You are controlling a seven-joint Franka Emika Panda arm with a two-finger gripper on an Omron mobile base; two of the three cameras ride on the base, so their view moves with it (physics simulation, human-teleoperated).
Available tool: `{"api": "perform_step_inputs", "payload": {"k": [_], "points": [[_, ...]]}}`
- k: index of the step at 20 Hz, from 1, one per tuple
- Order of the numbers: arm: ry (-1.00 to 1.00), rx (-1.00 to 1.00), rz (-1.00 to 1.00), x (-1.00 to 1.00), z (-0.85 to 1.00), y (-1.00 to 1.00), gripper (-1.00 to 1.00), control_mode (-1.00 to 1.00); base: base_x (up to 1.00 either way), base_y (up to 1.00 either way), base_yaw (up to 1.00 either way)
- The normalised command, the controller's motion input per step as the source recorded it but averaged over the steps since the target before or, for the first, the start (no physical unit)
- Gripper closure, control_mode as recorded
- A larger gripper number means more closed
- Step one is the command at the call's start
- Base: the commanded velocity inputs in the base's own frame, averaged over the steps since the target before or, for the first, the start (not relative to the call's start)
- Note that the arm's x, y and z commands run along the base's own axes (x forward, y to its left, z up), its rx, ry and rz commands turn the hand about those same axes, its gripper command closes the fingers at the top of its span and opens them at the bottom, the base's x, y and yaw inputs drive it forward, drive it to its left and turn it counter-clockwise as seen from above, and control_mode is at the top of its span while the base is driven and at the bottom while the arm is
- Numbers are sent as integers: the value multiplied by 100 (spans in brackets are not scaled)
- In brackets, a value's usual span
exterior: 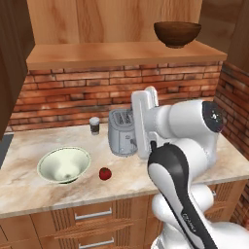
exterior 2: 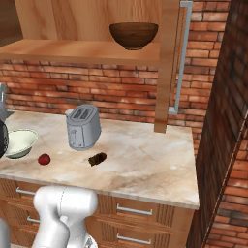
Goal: Pick both bowls and place them on the counter. Then place the tomato in one bowl and place the sweet potato in the other bowl.
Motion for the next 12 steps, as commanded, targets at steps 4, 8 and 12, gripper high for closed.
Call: {"api": "perform_step_inputs", "payload": {"k": [4, 8, 12], "points": [[0, -2, -15, -15, 50, -43, -100, -100, 0, 0, 0], [0, -3, -14, -10, 47, -43, -100, -100, 0, 0, 0], [-3, -3, -15, -8, 45, -46, -100, -100, 0, 0, 0]]}}
